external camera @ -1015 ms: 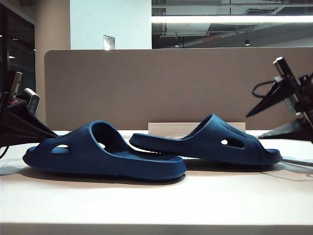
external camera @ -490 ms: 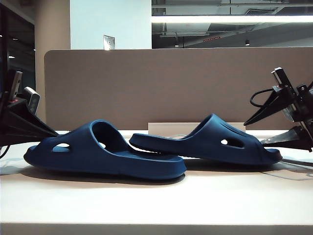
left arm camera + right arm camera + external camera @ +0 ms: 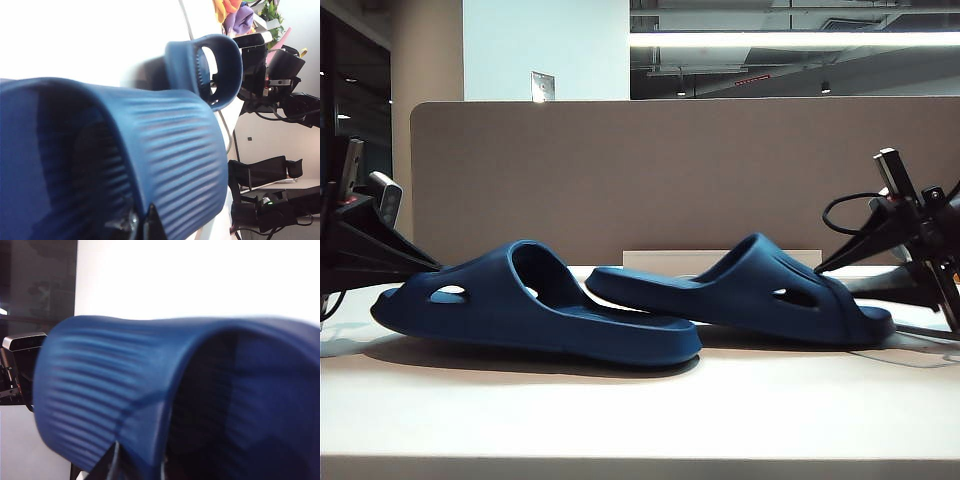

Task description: Interlock the pair of blue slippers on the table with their fronts facing up.

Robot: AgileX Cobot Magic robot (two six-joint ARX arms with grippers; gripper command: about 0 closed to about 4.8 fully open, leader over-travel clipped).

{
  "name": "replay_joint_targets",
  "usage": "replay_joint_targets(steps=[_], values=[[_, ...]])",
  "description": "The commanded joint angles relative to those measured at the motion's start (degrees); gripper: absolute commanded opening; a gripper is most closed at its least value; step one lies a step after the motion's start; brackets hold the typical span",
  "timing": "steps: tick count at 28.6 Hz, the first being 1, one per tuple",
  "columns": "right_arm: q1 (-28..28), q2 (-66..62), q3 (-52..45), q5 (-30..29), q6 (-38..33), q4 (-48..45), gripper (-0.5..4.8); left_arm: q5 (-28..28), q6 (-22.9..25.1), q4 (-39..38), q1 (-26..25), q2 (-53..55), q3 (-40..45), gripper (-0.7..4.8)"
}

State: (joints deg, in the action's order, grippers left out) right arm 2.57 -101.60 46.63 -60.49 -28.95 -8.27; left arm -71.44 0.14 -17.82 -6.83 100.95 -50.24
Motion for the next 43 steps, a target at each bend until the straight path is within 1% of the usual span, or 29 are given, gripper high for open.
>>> replay_joint_targets(steps=[1,4,6,11,16,20,25,30,34,36,39,42,43], values=[[-0.5,0.0,0.2,-1.4,0.0,-2.4,0.71,-0.8,0.0,0.4,0.0,0.0,-0.1,-0.06],[-0.6,0.0,0.2,-1.8,0.0,-2.9,0.19,-0.4,0.0,0.7,0.0,0.0,-0.1,-0.06],[-0.6,0.0,0.2,-1.8,0.0,-2.9,-0.02,-0.3,0.0,0.8,0.0,-0.1,-0.1,-0.06],[-0.5,0.0,0.2,-2.6,0.0,-3.0,-0.01,2.1,0.1,1.4,0.0,0.0,-0.1,-0.06],[-0.5,0.1,0.2,-2.9,-1.0,-3.0,-0.01,2.3,0.0,2.3,0.0,0.0,-0.1,-0.06],[-0.5,0.1,0.2,-6.8,-2.4,-4.4,-0.01,2.2,-0.4,3.8,0.0,-0.1,-0.1,-0.06],[-0.3,0.4,0.1,-9.1,-6.5,-9.3,-0.01,2.5,-2.3,6.3,0.0,-0.1,-0.1,-0.06],[0.5,0.5,0.1,-10.6,-12.3,-15.4,-0.01,6.6,-3.8,8.1,-0.1,-0.1,-0.1,-0.06],[0.9,0.5,0.1,-12.0,-16.0,-19.5,-0.01,7.6,-4.0,9.4,-0.5,-0.1,-0.1,-0.06],[0.9,0.5,0.1,-12.9,-18.4,-22.3,-0.01,9.0,-6.3,11.0,-1.1,-0.1,-0.1,-0.06],[0.9,0.5,0.1,-14.1,-23.0,-27.7,-0.01,9.3,-10.3,13.7,-2.4,-0.1,-0.1,-0.06],[0.8,0.5,0.1,-14.7,-28.5,-34.0,-0.01,9.3,-12.7,15.5,-3.4,-0.1,-0.1,-0.06],[0.8,0.5,0.1,-15.0,-29.9,-35.7,-0.01,9.3,-12.8,15.7,-3.6,-0.1,-0.1,-0.06]])
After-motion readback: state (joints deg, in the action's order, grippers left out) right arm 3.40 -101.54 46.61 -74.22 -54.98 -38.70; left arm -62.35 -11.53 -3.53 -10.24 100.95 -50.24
